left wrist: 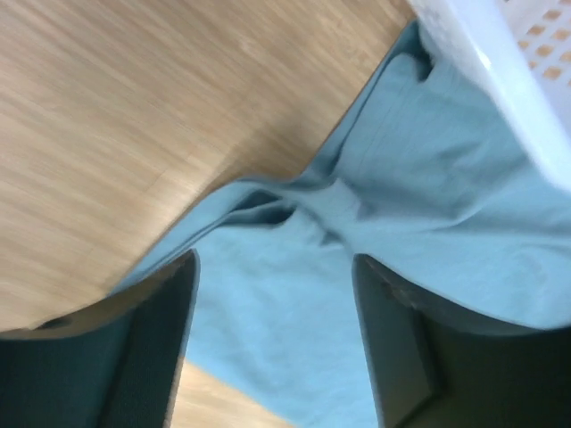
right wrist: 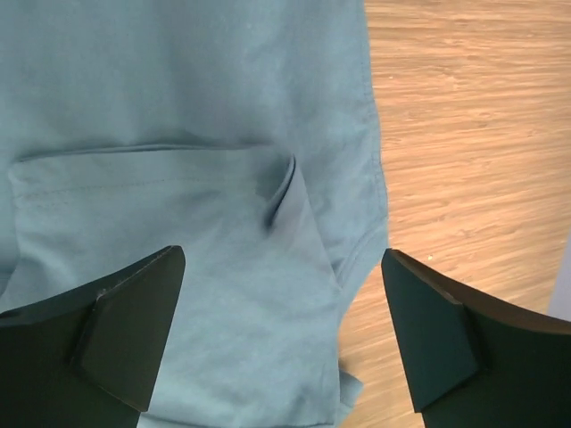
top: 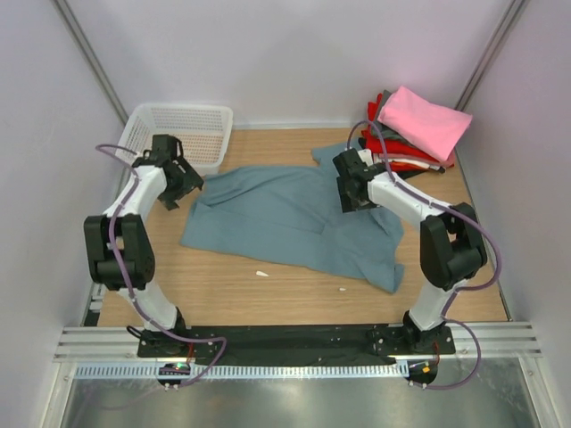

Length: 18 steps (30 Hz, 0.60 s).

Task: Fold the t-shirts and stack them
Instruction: Fold the tshirt

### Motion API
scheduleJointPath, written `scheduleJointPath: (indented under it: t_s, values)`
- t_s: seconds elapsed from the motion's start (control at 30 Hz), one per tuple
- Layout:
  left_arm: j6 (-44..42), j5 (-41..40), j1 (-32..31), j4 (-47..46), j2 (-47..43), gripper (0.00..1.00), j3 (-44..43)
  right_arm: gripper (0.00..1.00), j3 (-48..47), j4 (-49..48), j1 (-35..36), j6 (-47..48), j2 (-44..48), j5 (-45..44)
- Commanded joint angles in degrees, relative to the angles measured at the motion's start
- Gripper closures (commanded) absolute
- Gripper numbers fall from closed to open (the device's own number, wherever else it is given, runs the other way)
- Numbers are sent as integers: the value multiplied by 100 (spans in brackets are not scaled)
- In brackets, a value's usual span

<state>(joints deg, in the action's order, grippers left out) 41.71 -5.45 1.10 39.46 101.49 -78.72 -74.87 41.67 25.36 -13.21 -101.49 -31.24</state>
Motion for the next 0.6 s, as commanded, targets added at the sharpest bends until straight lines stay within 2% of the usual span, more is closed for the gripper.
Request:
scheduleJointPath:
  t_s: [0.0,0.03,0.1,0.17,0.23,0.37,0.43,0.57]
  values:
    - [12,-448,-40,413,-1058,15,433,0,-3,-80,-14,-523,883,-101]
    - [38,-326,-40,378,-1261,11,689,0,356,-89,-49,-698,1147,-14]
    - [91,-150,-31,273,-1587,9,1137,0,744,16,-189,-1366,1920,258]
    - [196,61,-40,124,-2027,9,1823,0,1412,60,-295,-2023,2465,469]
    - [284,202,-31,1,-2326,12,2480,0,2025,157,-505,-2439,3388,838]
    - [600,308,-49,-674,-3081,13,3500,0,2784,376,-875,-3440,4838,1340]
    - [645,317,-49,-869,-3162,13,3748,1,3047,613,-963,-3985,5469,1306]
    - [654,317,-49,-1317,-2961,13,4048,5,3329,842,-1340,-4295,6000,1331]
